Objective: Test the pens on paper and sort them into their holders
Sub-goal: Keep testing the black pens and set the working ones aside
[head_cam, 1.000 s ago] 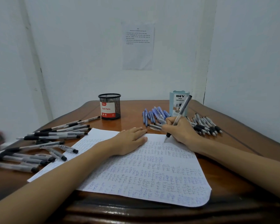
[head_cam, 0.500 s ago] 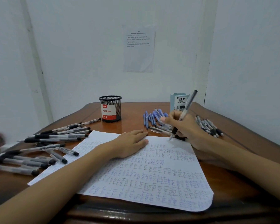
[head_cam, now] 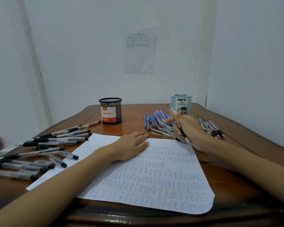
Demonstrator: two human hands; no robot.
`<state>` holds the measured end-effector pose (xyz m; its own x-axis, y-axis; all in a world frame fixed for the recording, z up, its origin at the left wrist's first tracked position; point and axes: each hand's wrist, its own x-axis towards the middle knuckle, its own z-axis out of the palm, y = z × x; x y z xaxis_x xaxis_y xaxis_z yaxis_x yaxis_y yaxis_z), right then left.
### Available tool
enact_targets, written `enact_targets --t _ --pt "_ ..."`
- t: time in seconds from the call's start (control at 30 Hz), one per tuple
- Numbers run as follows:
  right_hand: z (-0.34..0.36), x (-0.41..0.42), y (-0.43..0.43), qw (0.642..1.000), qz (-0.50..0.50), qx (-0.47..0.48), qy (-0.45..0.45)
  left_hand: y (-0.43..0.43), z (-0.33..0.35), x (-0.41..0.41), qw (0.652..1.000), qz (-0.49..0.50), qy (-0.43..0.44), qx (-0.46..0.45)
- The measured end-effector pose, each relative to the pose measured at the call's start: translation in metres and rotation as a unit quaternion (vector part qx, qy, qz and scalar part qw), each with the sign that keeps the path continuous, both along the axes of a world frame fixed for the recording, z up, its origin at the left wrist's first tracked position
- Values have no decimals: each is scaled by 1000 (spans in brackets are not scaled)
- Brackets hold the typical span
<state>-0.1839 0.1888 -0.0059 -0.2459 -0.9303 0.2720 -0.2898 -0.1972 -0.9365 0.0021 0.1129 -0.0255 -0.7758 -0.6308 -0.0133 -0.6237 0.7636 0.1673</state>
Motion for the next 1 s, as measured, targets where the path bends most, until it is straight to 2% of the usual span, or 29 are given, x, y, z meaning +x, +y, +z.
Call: enact_targets --t 0.1,0.33,0.47,0.53,0.67,0.77,0.8,0.87,0.93,1.0 --pt "-3 0 1 998 -16 6 61 0 0 0 1000 -3 -2 -1" --pt "0 0 1 988 -79 -17 129 -2 0 -1 1000 -6 0 -3" --pt "15 -10 6 963 -153 -46 217 -1 1 0 1000 -6 16 -9" --pt "22 -19 10 950 -168 -31 262 0 1 0 999 -10 27 -15" --pt "21 -36 10 915 -197 22 352 3 3 1 998 -7 61 -11" --pt "11 -48 0 893 -197 97 392 7 7 1 998 -6 64 -24" --pt "10 -49 -2 879 -199 127 413 7 9 1 997 -7 61 -39" --pt "13 -46 -5 830 -211 166 489 8 18 3 995 -12 65 -81" --pt "22 -38 -12 788 -224 152 554 8 32 6 991 0 70 -113" --pt "34 -18 -23 773 -207 113 589 1 49 16 990 23 71 -116"
